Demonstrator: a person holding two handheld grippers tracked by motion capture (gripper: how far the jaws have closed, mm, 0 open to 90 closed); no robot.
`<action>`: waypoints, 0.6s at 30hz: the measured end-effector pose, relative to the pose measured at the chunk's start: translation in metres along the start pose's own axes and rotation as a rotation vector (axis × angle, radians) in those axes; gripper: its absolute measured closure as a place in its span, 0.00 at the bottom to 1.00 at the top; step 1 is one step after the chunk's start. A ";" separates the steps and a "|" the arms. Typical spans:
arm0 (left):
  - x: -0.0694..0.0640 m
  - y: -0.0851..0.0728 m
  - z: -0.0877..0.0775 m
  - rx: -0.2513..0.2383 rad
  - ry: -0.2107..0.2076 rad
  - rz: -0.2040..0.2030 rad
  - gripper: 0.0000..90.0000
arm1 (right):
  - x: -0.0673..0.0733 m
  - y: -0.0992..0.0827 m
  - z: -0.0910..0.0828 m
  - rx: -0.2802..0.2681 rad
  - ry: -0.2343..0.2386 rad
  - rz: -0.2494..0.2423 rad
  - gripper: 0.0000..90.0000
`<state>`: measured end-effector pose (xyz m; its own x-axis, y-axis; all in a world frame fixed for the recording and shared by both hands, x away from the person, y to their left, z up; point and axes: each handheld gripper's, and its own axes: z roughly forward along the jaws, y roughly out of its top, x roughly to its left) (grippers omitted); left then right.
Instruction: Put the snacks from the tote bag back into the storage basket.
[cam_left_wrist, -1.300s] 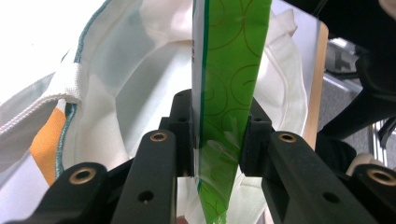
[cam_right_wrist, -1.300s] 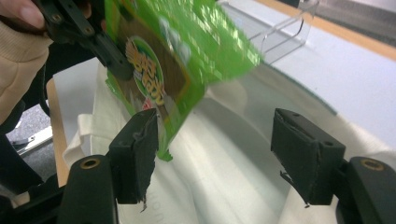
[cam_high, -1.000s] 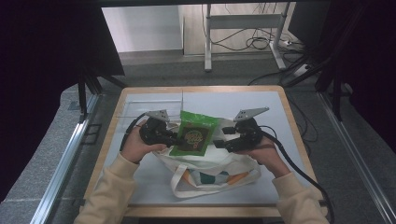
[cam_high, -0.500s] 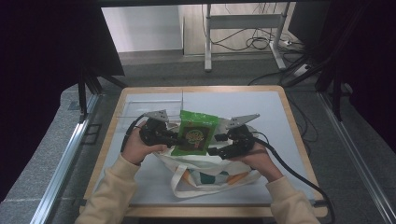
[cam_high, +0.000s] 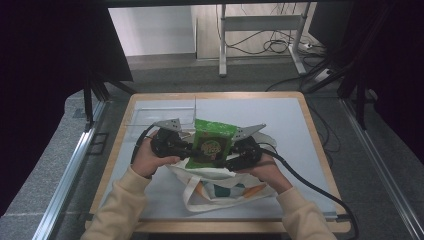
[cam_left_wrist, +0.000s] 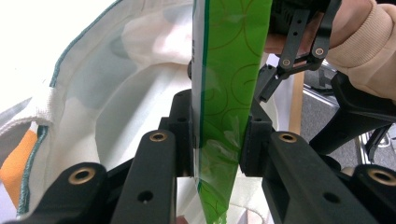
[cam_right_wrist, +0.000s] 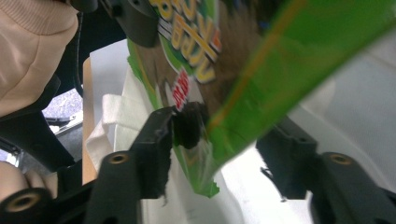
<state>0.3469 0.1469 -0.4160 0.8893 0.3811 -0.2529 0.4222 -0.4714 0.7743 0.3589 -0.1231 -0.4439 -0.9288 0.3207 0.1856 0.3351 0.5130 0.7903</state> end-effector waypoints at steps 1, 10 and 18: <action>0.000 0.000 0.001 0.004 0.001 0.001 0.80 | 0.000 0.000 0.000 -0.005 0.004 -0.005 0.61; 0.002 -0.002 0.004 0.003 0.041 0.003 0.71 | -0.006 0.002 -0.005 -0.019 0.041 0.041 0.77; 0.006 -0.003 0.001 -0.023 0.073 -0.023 0.50 | -0.008 0.002 -0.010 0.012 -0.003 0.028 0.80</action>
<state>0.3510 0.1492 -0.4202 0.8638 0.4491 -0.2285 0.4375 -0.4437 0.7821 0.3657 -0.1324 -0.4380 -0.9186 0.3372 0.2061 0.3630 0.5135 0.7776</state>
